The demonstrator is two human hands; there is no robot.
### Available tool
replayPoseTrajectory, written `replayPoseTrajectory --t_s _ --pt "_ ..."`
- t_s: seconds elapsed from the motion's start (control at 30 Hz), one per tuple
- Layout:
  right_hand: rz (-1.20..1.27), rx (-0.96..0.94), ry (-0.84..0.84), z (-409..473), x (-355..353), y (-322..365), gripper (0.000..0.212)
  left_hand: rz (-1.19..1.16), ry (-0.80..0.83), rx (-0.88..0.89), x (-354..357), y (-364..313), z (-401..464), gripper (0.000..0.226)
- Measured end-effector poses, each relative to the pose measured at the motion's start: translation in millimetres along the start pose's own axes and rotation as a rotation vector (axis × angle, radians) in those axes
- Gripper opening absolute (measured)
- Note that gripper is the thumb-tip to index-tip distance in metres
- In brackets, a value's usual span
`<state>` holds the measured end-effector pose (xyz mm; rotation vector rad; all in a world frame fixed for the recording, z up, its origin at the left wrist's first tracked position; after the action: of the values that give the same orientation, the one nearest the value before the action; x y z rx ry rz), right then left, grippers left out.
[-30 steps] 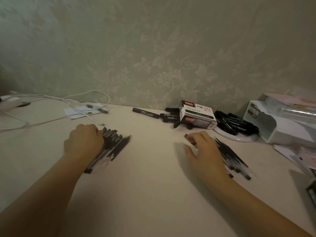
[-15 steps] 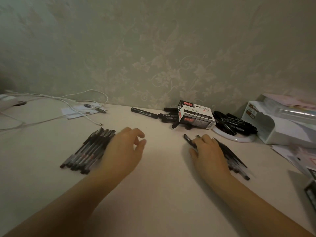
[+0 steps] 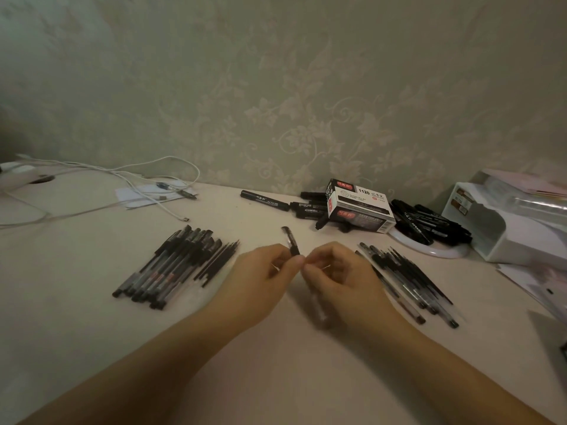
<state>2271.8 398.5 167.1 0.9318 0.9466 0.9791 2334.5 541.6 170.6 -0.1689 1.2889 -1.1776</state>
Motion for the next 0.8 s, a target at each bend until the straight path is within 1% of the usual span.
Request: replayPoseTrajectory --t_s 0.07,0.13,0.17,0.23,0.3,0.37,0.43,0.5,0.53,0.73,0.8 --pt "0.014 -0.032 0.066 -4 8 -2 0.010 -0.092 0.045 -0.011 5 -3 -1 0.016" --pt "-0.002 -0.045 0.087 -4 7 -5 0.009 -0.161 0.068 -0.031 7 -2 -1 0.014" --pt "-0.021 -0.047 0.083 -3 5 -7 0.010 -0.156 0.073 -0.027 6 -2 -1 0.013" --pt "-0.053 -0.034 0.045 0 0 -10 0.013 -0.054 0.053 0.013 3 -1 0 0.013" --pt "0.001 0.006 -0.019 3 -5 -13 0.010 0.071 0.036 0.076 -1 -2 0 0.010" --pt "0.042 0.024 -0.046 5 -10 -14 0.010 0.168 0.059 0.155 -1 -4 -2 0.010" --pt "-0.038 -0.020 -0.011 6 -12 -12 0.009 0.219 0.105 0.216 2 -6 -3 0.012" --pt "-0.118 -0.057 0.057 6 -11 -12 0.003 0.202 0.134 0.230 5 -5 -3 0.013" --pt "-0.133 -0.061 0.074 6 -10 -13 0.006 0.195 0.142 0.232 6 -4 -3 0.013" --pt "-0.148 0.007 0.161 7 -10 -13 0.007 0.291 0.167 0.273 11 2 3 0.012" --pt "-0.089 0.046 0.196 8 -11 -13 0.007 0.326 0.167 0.285 12 4 5 0.014"
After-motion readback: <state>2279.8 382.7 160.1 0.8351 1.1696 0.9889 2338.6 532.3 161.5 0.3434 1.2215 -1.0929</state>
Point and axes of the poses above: each hand's wrist, its own z-axis towards the middle knuckle, its own x-axis out of the palm, y = z × x, the point moved 4 cm from there along z, towards the middle knuckle, and after that the axes turned 7 degrees about z, right-handed, at the moved point
